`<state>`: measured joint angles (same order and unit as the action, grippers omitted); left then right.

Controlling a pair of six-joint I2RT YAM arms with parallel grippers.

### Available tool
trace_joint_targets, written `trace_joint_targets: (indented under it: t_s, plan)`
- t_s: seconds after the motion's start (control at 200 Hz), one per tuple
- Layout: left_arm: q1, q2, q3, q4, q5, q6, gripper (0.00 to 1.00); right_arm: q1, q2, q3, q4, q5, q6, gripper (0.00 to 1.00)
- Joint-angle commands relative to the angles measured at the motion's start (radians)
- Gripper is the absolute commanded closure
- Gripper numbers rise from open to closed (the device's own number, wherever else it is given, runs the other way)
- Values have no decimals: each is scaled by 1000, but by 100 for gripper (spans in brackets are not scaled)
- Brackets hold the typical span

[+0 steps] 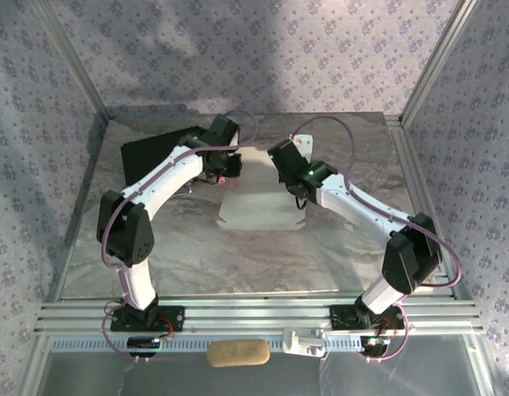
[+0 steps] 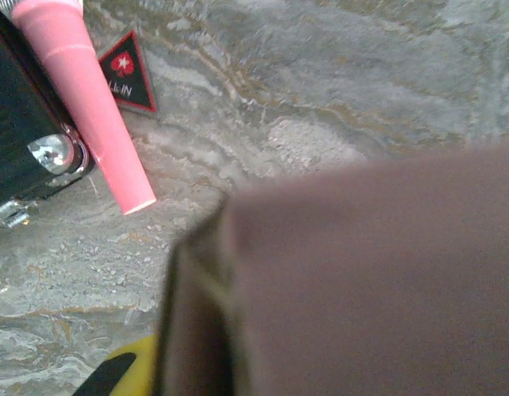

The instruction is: Fold the paper box

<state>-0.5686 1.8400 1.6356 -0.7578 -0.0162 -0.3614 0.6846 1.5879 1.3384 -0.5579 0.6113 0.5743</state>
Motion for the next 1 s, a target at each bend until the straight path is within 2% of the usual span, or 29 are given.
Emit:
trace_joint_targets:
  t_s: [0.0, 0.105, 0.285, 0.39, 0.44, 0.799, 0.879, 0.994]
  plan:
    - [-16, -49, -82, 137, -44, -6, 81, 9, 11, 28, -74, 24, 72, 100]
    - [-21, -69, -154, 231, -59, 6, 79, 11, 4, 18, -70, -18, 76, 100]
    - [-22, -111, -246, 357, -56, 26, 82, -4, -6, 9, -82, -76, 95, 100]
    - [-22, -138, -281, 412, -48, 30, 94, -10, -3, 8, -82, -101, 98, 100]
    - [-22, -141, -283, 416, -48, 29, 100, -14, 0, 7, -82, -111, 101, 100]
    - [-78, -145, -299, 390, -184, -79, 100, -9, 26, 12, -95, -102, 132, 100]
    - [-84, -163, -320, 421, -155, -85, 78, -10, 23, 12, -96, -103, 130, 100]
    - [-82, -231, -391, 507, -122, -57, 61, -18, 13, 8, -100, -111, 128, 100]
